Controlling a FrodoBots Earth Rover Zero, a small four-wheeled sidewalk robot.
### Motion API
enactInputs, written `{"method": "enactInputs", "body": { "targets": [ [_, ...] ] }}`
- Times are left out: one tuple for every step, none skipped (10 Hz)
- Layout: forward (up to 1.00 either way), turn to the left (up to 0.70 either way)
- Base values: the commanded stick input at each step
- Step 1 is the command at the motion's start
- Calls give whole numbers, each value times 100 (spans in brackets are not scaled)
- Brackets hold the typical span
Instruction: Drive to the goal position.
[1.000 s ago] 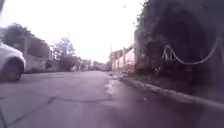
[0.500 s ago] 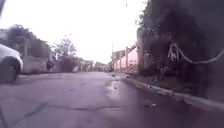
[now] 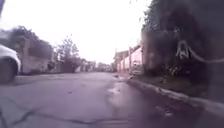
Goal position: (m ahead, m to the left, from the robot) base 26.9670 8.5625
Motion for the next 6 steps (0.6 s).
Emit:
{"method": "enactInputs", "body": {
  "targets": [
    [70,0],
    [70,0],
    [70,0],
    [70,0],
    [70,-10],
    [70,-35]
  ]
}}
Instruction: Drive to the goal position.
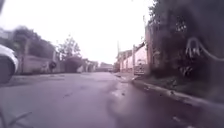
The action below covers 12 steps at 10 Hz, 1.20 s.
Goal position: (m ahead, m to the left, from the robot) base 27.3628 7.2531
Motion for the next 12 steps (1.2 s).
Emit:
{"method": "enactInputs", "body": {
  "targets": [
    [70,-35],
    [70,-21],
    [70,0],
    [70,0],
    [70,0],
    [70,0],
    [70,0],
    [70,0],
    [70,0],
    [70,0],
    [70,0],
    [70,-5]
  ]
}}
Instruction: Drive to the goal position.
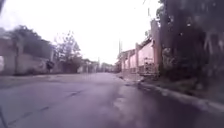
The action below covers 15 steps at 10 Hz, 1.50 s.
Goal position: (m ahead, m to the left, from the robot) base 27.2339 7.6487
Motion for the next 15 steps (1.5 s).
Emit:
{"method": "enactInputs", "body": {
  "targets": [
    [70,-22],
    [70,-35],
    [70,-35],
    [70,-35],
    [70,-27],
    [70,-11],
    [70,0],
    [70,0],
    [70,0],
    [70,0],
    [70,0],
    [70,0],
    [70,0],
    [70,0],
    [70,0]
  ]
}}
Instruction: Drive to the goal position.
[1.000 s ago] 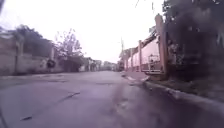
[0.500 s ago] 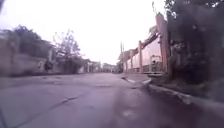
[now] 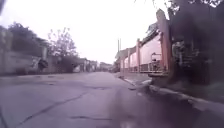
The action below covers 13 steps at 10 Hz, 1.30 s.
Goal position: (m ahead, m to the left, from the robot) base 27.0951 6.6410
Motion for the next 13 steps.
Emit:
{"method": "enactInputs", "body": {
  "targets": [
    [70,-6],
    [70,-35],
    [70,-35],
    [70,-35],
    [70,-16],
    [70,0],
    [70,0],
    [70,0],
    [70,0],
    [70,0],
    [70,0],
    [70,0],
    [70,0]
  ]
}}
